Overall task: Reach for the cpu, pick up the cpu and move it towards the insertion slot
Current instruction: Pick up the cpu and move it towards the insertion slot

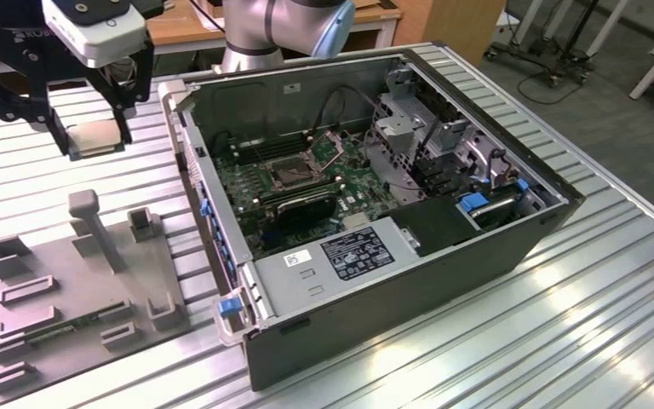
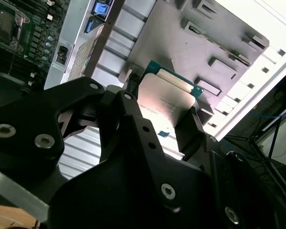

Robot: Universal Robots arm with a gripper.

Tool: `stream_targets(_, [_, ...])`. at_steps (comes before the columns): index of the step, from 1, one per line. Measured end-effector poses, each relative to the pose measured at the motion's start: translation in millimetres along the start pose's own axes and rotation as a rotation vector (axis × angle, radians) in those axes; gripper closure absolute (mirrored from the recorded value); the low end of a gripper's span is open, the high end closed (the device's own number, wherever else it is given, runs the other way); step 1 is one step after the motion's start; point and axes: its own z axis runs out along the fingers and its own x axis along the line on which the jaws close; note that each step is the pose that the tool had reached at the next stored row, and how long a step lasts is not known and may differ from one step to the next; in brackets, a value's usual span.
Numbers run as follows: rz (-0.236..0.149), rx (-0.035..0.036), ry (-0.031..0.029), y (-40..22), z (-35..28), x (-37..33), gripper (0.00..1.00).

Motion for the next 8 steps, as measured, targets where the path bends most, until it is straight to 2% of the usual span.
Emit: stream_targets(8, [0.000, 0.0000, 0.0000, 0.1, 0.1, -5.1, 0.45])
